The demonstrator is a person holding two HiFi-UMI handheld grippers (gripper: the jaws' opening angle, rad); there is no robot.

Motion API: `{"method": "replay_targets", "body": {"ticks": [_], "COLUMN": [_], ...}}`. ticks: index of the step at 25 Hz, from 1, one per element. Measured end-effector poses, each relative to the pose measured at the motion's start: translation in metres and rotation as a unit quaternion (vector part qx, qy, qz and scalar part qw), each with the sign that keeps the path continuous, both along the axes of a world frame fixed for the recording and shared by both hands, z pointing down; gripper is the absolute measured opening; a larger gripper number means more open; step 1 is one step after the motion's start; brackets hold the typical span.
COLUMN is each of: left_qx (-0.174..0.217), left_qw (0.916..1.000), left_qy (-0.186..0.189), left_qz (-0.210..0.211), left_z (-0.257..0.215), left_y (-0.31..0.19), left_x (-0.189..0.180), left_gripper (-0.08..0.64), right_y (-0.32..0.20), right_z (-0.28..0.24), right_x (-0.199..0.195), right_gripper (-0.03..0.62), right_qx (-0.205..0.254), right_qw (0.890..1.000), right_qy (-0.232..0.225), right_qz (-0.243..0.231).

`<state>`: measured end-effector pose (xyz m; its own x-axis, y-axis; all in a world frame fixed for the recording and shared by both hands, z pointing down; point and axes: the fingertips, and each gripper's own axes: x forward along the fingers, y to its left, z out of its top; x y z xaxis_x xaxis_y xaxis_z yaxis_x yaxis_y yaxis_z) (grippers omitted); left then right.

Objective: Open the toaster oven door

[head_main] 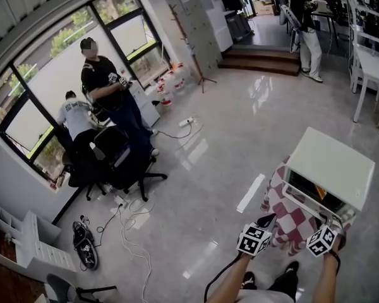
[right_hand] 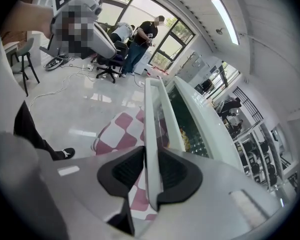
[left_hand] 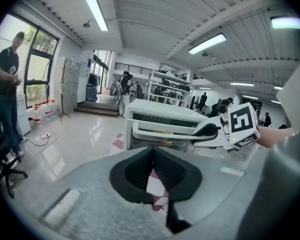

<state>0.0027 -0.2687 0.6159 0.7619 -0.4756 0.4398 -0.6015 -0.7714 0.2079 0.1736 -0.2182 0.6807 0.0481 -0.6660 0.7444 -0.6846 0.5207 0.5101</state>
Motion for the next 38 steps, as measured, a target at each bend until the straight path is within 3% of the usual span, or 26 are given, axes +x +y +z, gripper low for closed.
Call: {"method": "replay_targets", "body": {"ticks": [8, 13, 26, 30, 38], "left_qx": [-0.007, -0.010, -0.015, -0.019, -0.023], "left_qw": [1.0000, 0.9999, 0.9998, 0.9997, 0.9996], "left_qy": [-0.003, 0.005, 0.008, 0.009, 0.010], "left_qz": [-0.005, -0.010, 0.006, 0.014, 0.014], "left_z": [0.011, 0.011, 0.013, 0.018, 0.022], "left_y": [0.001, 0.002, 0.000, 0.003, -0.009], "left_x": [-0.039, -0.045, -0.036, -0.019, -0.005], "left_gripper": [0.003, 0.003, 0.003, 0.003, 0.003], "right_y": [0.016, 0.027, 0.042, 0.049, 0.054], "right_z": [0.020, 0.035, 0.049, 0.052, 0.065], "right_x": [-0.026, -0.033, -0.049, -0.049, -0.065], "right_gripper": [0.081, 0.081, 0.084, 0.118, 0.121], "right_qx": [-0.026, -0.043, -0.047, -0.041, -0.049], "right_qw": [0.999, 0.999, 0.998, 0.998, 0.998], "right_qy": [0.023, 0.029, 0.024, 0.025, 0.023], "right_qz": [0.009, 0.016, 0.039, 0.033, 0.026]}}
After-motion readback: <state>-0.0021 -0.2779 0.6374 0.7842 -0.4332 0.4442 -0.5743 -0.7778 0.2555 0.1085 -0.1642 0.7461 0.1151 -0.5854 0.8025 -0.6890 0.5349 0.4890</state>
